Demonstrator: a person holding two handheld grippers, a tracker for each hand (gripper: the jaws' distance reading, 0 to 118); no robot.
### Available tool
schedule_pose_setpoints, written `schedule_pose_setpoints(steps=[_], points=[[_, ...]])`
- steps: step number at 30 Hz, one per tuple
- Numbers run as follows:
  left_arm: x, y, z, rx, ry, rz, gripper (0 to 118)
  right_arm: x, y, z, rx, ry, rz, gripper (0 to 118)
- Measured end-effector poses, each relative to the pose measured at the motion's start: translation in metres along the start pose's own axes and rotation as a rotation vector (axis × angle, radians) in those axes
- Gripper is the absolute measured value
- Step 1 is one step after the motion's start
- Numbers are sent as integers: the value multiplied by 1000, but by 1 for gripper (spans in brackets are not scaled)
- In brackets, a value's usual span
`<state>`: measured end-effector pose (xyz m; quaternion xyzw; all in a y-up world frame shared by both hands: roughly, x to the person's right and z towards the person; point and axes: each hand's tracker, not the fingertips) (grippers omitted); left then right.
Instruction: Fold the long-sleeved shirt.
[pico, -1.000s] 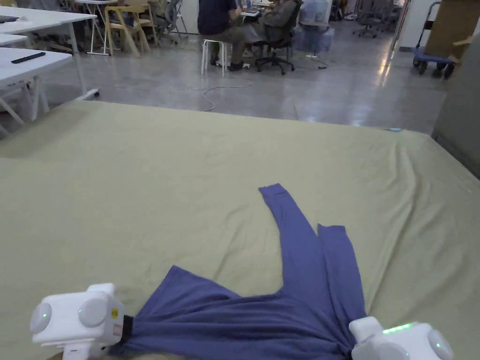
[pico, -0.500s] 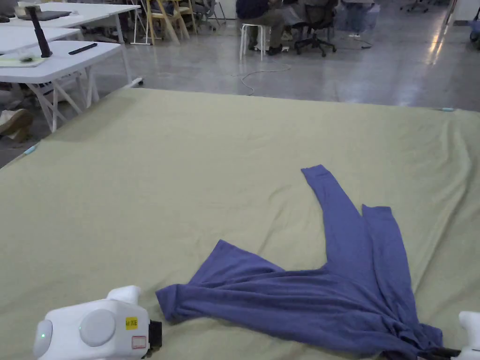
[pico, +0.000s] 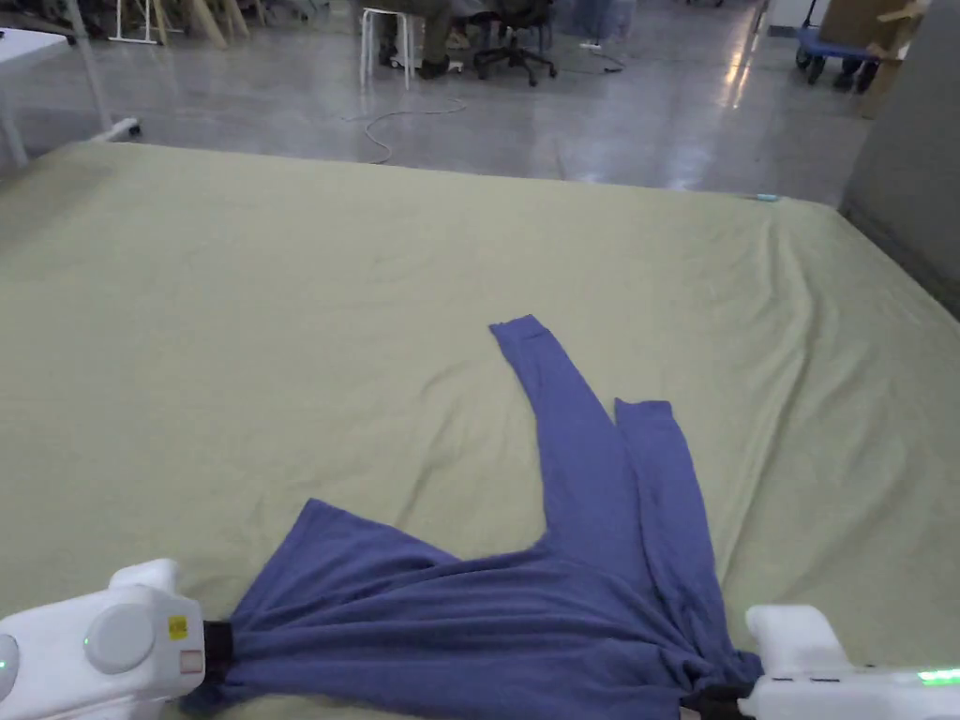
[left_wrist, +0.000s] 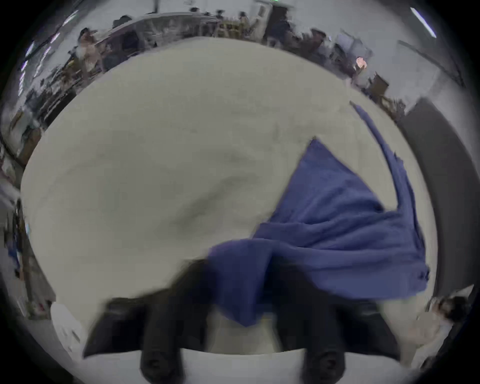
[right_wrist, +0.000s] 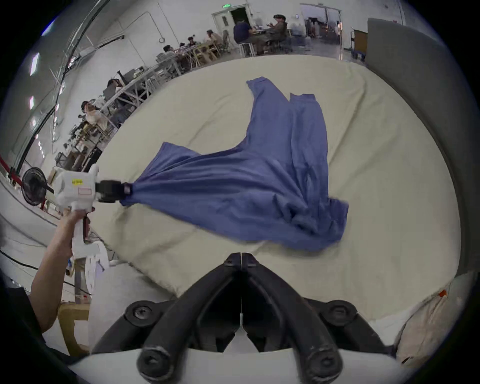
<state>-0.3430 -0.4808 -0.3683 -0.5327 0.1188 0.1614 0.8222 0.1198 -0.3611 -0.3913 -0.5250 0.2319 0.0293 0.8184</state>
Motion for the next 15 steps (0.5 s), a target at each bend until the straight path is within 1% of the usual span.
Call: schedule_pose_setpoints(steps=[1,2,3,5,6,7,8,9,10,11,12,13,14,15], points=[[9,-1,5,62,-24,-6,16,-1,16,-6,2,-13,19,0],[17,-3,13,83,52,-72,14,-3,32,-13,8,-16,31,0],[20,-3,17,86,44,-120,13,-2,49,-18,15,-14,40,0],[18,-4,26,72,6,-91,12,-1,89,-35,27,-1,50,0],[12,-2,28,81,-11,-73,12,-1,112,-48,31,4,51,34],[6,0,29,84,-29,-57,12,-2,135,-60,36,7,52,80],[2,3,32,101,-34,-47,12,-2,161,-79,26,1,53,118],[0,4,35,108,-39,-41,12,-3,184,-102,-14,-53,40,114],[4,4,40,109,-41,-43,12,-6,205,-125,28,-54,22,115],[10,2,45,112,-46,-44,12,-9,229,-152,-10,-83,53,114],[13,2,45,114,-38,-53,12,-11,247,-179,-57,-111,61,114],[15,3,45,110,-35,-62,12,-13,260,-202,-111,-134,49,114],[18,2,45,113,-33,-72,12,5,265,-220,-163,-158,42,113],[14,4,42,115,-27,-82,12,8,269,-238,-195,-169,37,113]])
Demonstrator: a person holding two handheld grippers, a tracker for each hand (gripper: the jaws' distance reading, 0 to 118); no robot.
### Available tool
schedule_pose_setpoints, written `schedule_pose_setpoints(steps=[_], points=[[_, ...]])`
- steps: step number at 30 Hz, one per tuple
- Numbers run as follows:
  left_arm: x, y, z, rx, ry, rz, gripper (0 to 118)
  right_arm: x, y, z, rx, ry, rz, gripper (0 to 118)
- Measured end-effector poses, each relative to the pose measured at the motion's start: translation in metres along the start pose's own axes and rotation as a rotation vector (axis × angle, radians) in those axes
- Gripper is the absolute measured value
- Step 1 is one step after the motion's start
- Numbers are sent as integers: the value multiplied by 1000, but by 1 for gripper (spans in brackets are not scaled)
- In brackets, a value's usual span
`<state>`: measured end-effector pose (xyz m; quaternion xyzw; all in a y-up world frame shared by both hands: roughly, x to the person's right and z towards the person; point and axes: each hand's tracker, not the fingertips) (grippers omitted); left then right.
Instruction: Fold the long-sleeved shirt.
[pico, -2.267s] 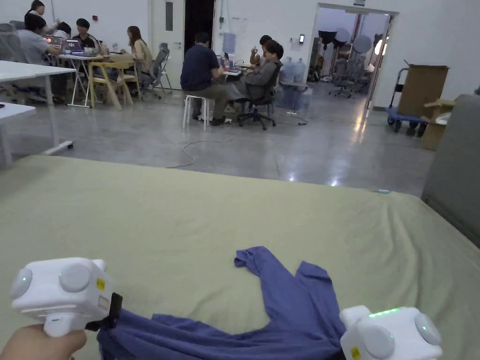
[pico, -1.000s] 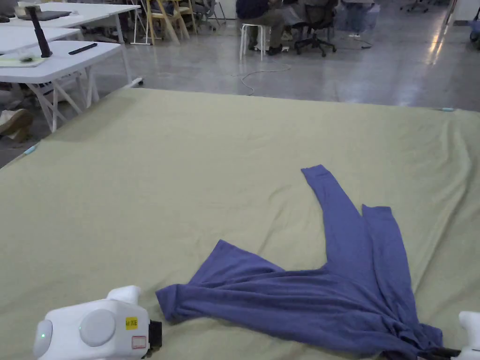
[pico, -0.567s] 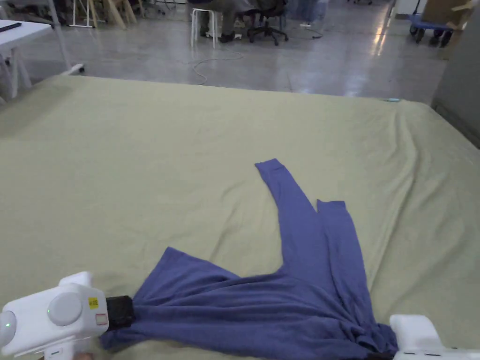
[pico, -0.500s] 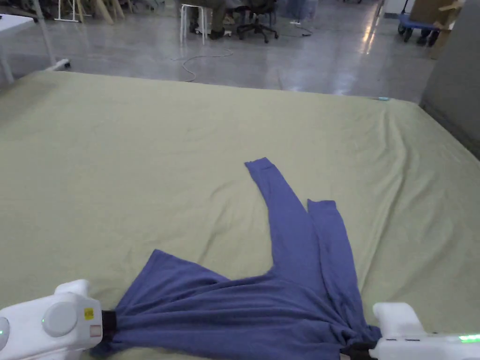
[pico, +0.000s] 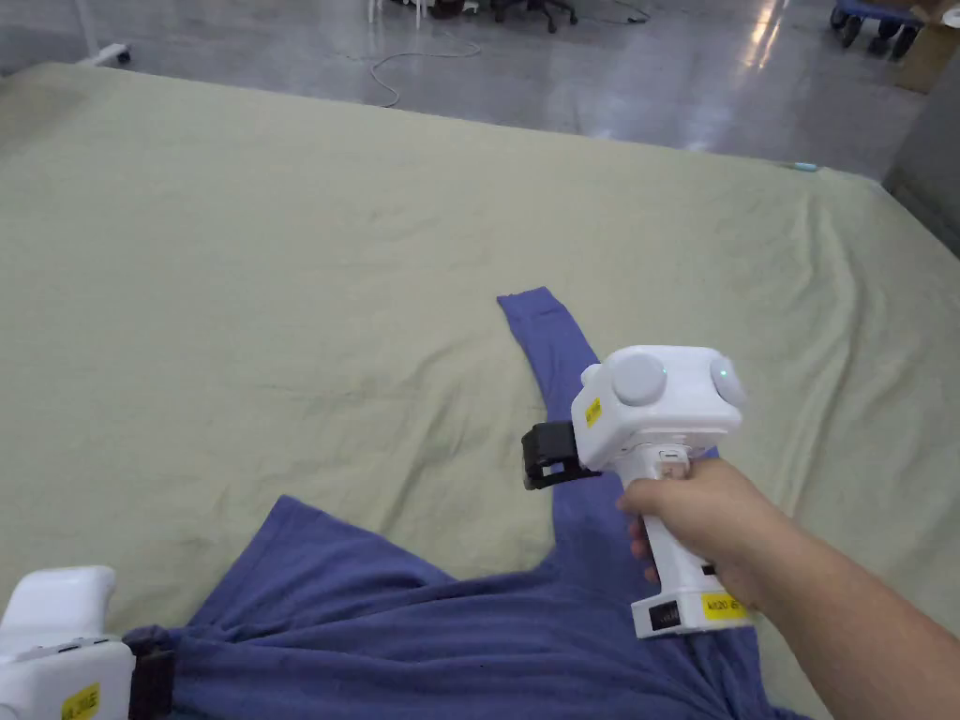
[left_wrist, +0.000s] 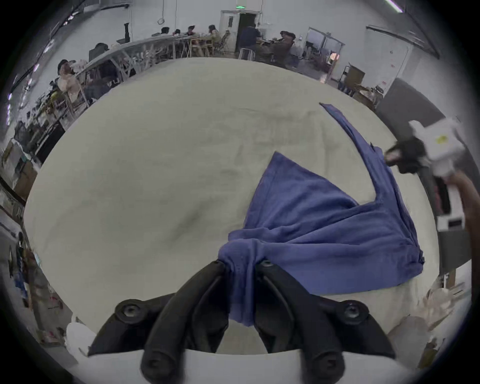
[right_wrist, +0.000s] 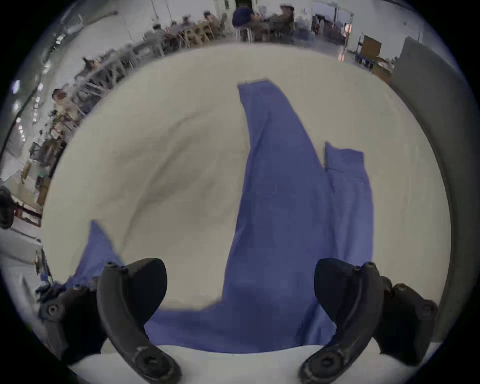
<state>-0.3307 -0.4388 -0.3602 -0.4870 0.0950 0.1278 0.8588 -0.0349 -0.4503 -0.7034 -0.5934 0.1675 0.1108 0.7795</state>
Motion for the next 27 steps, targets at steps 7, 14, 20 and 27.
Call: schedule_pose_setpoints(steps=[7,14,20,27], points=[[-9,3,0,-5,6,4,12,14,-4,-2,-47,20,-83,23],[7,12,35,60,-29,4,12,31,-49,118,176,122,-21,0],[27,50,90,183,-64,-36,12,55,-96,280,441,94,14,0],[70,150,174,386,-92,-155,12,75,-92,446,655,-27,14,0]])
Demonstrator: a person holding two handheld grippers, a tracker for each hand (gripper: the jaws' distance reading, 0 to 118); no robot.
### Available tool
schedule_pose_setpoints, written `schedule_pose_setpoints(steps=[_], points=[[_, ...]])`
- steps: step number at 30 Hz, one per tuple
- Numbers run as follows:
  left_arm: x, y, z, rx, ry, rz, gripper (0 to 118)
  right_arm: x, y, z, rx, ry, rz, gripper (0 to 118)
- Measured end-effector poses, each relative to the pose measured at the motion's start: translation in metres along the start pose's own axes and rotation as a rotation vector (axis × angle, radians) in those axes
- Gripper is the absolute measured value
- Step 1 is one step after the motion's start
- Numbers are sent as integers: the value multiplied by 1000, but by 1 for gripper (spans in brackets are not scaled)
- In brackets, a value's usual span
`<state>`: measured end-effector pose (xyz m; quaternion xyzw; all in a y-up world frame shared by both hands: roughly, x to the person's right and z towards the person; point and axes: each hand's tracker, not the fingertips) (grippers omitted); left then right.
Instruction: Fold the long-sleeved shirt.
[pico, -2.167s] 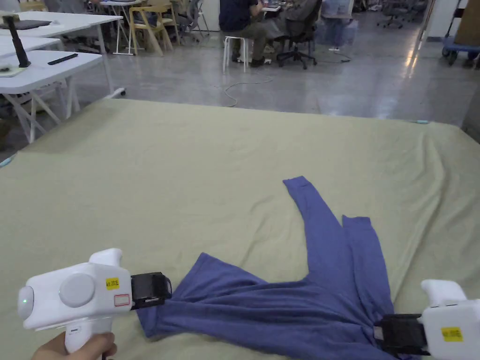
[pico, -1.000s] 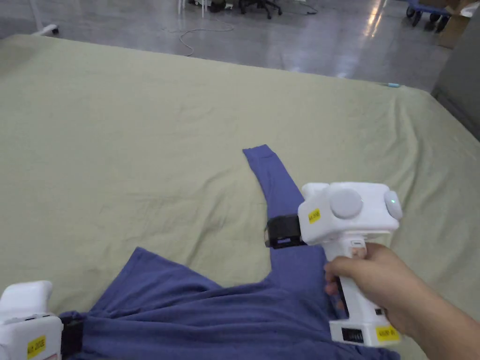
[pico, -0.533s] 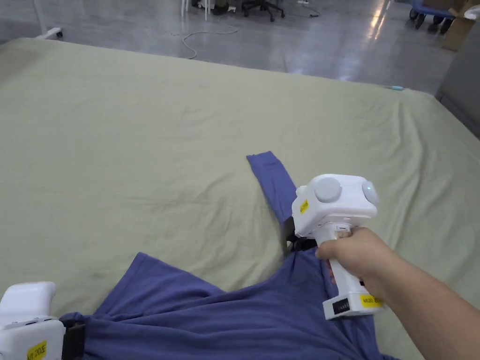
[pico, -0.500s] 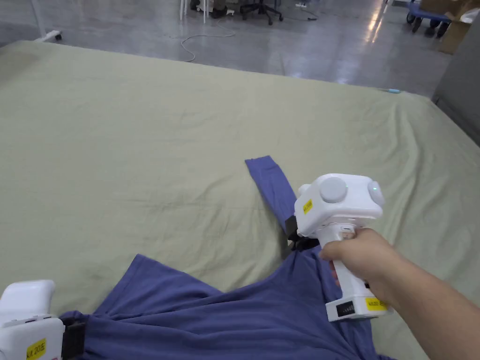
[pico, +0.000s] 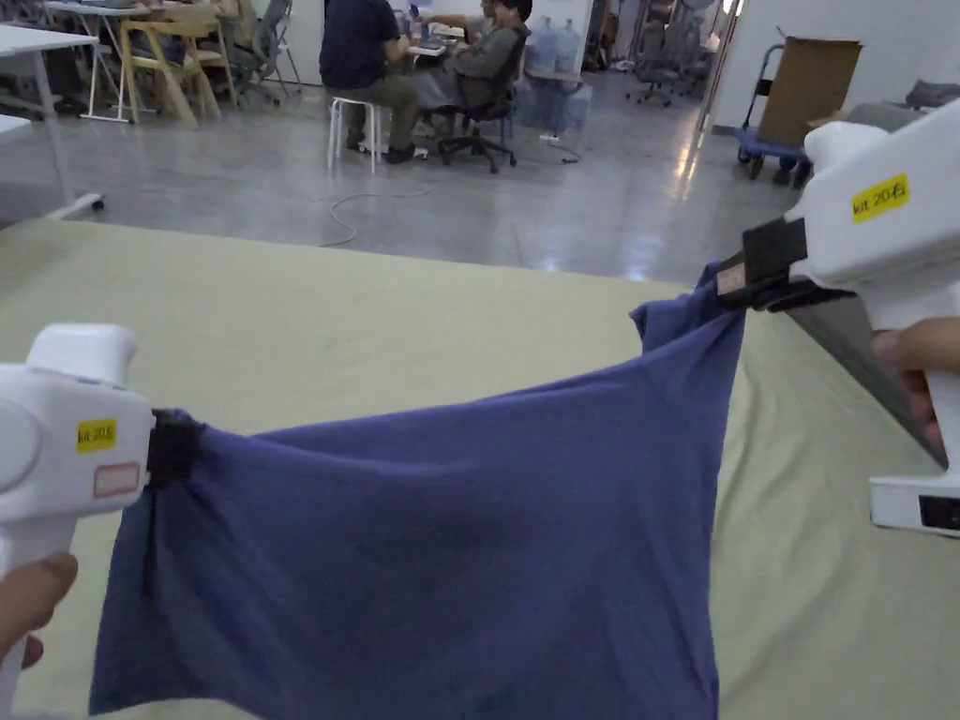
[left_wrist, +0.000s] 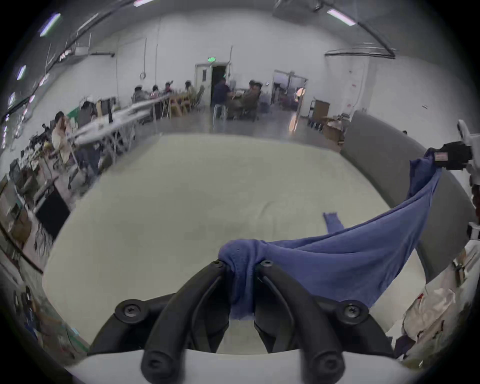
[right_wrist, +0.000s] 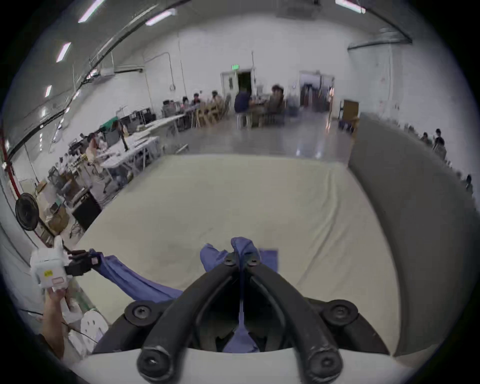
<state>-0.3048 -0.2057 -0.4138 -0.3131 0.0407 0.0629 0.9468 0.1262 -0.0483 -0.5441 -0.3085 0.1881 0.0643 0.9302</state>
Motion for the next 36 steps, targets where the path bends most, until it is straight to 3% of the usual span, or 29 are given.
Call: schedule_pose_setpoints(steps=[6,13,15,17,20,27,32,36], points=[[28,142,14,128,-13,-75,12,6,106,48,120,-126,4,0],[38,292,11,224,3,-45,12,22,229,56,254,-258,1,0],[44,321,8,278,84,-73,12,26,255,58,293,-275,-11,0],[41,351,-2,315,68,-93,12,24,272,54,316,-358,33,0],[46,378,-13,340,55,-83,12,26,287,37,320,-395,42,0],[43,360,-108,226,90,-42,12,51,257,-74,208,-363,34,0],[28,273,-219,-3,88,-54,12,70,165,-205,-1,-298,-16,0],[16,189,-292,-164,55,-40,12,66,83,-282,-215,-263,-8,0]])
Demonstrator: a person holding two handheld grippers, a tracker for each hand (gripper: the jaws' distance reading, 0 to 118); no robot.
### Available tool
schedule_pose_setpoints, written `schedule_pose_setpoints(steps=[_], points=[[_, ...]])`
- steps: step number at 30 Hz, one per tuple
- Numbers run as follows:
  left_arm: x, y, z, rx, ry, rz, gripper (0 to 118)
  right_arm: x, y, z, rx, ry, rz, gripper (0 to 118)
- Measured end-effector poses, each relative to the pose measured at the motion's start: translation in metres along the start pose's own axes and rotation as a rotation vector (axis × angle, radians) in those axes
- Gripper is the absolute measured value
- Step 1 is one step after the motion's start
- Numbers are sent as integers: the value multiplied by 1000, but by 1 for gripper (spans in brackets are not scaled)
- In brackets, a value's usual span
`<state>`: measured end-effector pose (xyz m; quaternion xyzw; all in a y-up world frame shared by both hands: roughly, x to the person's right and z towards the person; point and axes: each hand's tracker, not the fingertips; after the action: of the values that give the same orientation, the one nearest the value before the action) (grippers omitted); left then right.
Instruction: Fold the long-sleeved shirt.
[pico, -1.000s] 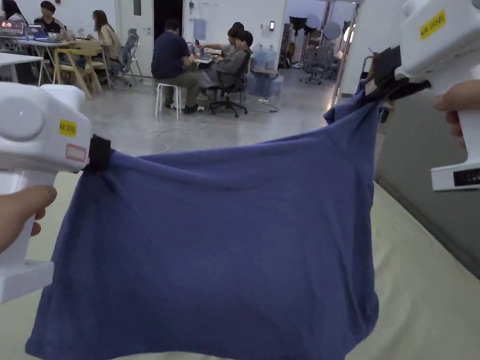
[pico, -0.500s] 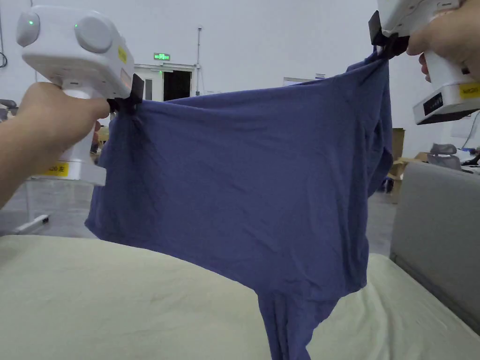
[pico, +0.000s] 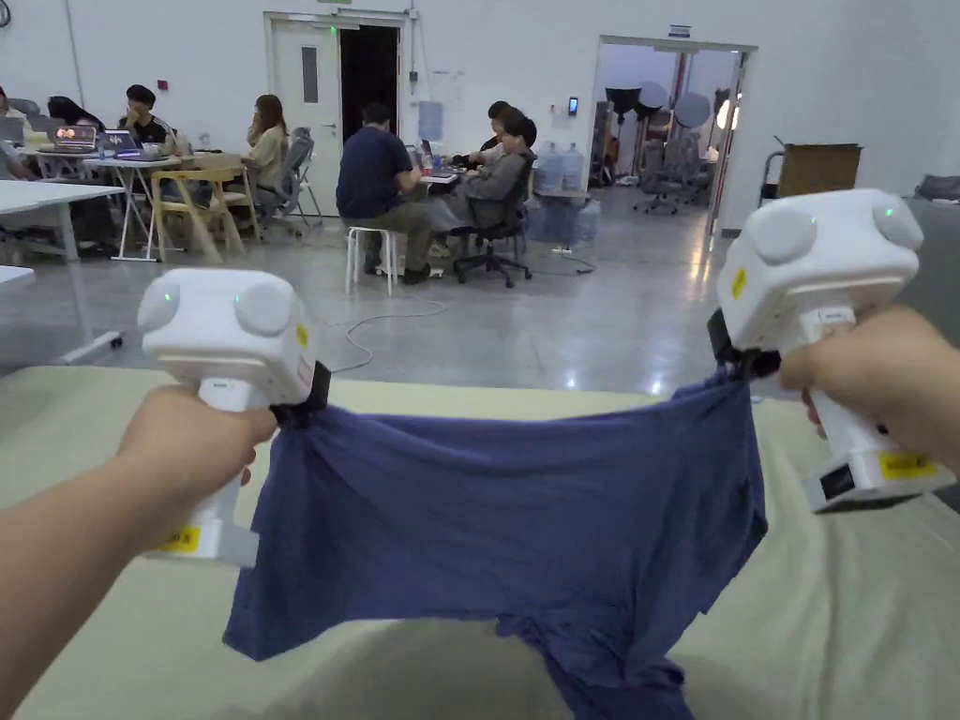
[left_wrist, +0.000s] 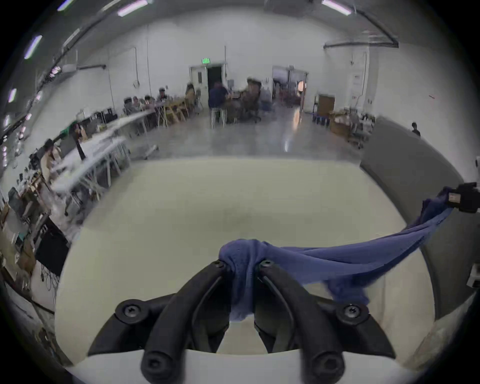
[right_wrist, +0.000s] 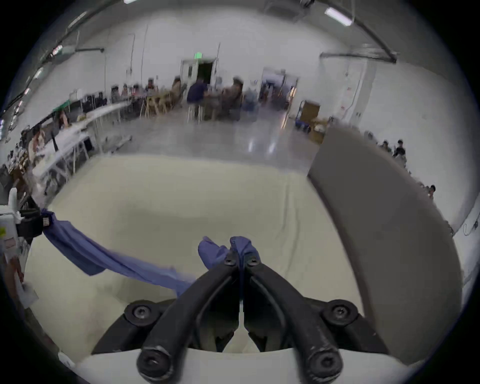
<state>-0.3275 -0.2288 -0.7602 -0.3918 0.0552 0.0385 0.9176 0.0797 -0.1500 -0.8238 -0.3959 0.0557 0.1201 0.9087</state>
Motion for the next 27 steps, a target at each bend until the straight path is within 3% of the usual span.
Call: schedule_pose_setpoints(steps=[4,7,10,13,17,19,27], points=[[-10,-55,-23,-64,2,-16,12,-4,-50,-22,-25,29,-3,0],[-24,-86,-11,-82,-13,-8,12,-2,-98,-24,-62,18,85,0],[-26,-120,23,-97,-34,8,12,1,-151,-1,-107,145,42,0],[-18,-164,65,-106,-53,-93,12,0,-211,40,-82,151,96,0],[-25,-228,104,-183,-122,-44,12,-5,-288,97,-84,208,116,0],[-29,-263,124,-229,-144,-5,12,-10,-327,118,-79,199,163,0],[-37,-386,179,-334,-134,-40,12,-21,-455,165,-235,251,166,0]])
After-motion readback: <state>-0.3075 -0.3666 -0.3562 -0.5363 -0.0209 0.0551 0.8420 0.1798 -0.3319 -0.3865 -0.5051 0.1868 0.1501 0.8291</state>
